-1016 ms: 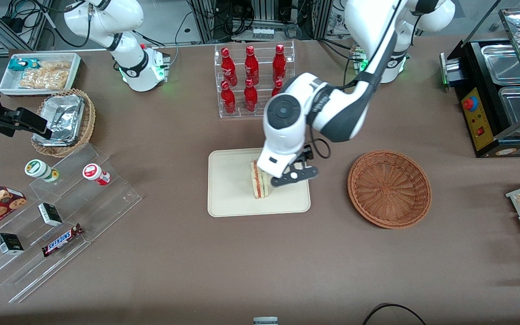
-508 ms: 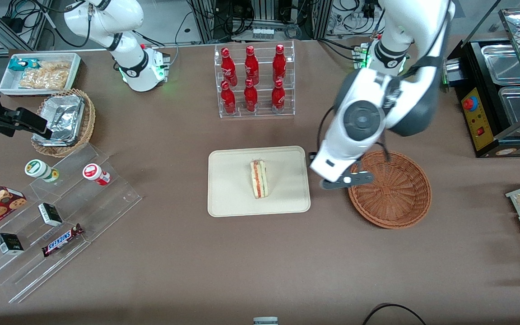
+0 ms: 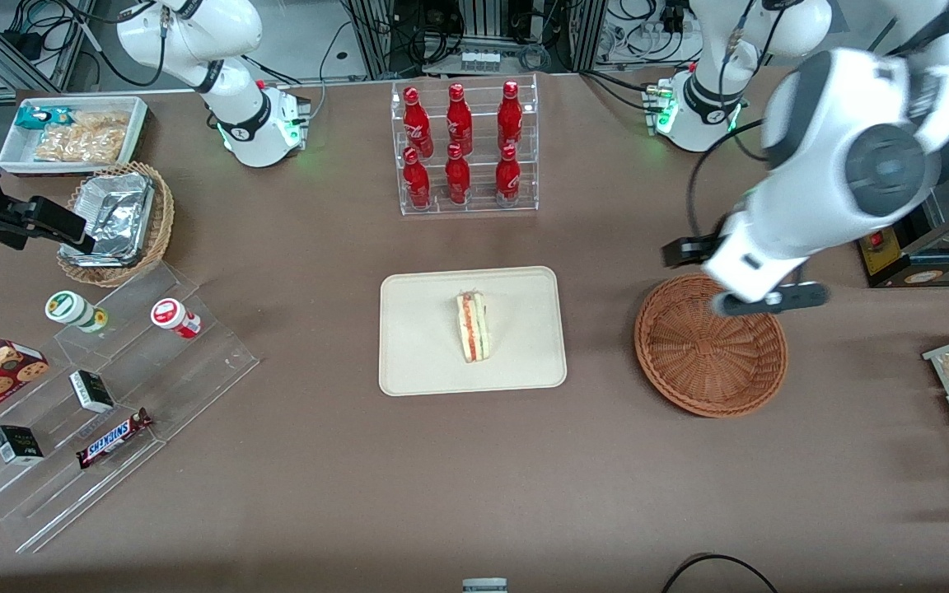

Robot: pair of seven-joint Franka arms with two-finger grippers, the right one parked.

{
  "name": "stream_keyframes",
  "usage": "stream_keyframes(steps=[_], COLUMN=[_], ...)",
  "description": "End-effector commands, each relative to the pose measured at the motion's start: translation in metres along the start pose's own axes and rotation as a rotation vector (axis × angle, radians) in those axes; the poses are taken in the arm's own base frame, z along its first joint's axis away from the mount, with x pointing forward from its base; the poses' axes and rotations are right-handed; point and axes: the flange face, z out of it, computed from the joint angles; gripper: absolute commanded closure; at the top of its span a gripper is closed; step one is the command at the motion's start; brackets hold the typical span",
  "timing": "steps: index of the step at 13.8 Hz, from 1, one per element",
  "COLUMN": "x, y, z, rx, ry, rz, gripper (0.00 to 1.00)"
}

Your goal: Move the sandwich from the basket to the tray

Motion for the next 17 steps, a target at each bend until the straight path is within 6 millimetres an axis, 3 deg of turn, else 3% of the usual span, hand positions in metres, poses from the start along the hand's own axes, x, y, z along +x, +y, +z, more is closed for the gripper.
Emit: stream_keyframes(steps=[1,9,14,17], x=[-0.005,-0.029,-0.037,-0.032], y=[-0.047,-0.086,-0.091,-0.108], z=[-0.026,-0.065,-0.055,-0.062], rx=[-0.006,0.033,0.065,0.055], ry=[0.009,0.083,0.090,0.116], rz=[-0.043,0.033,0.035,0.006], gripper=[0.00,0.00,0.00,0.00])
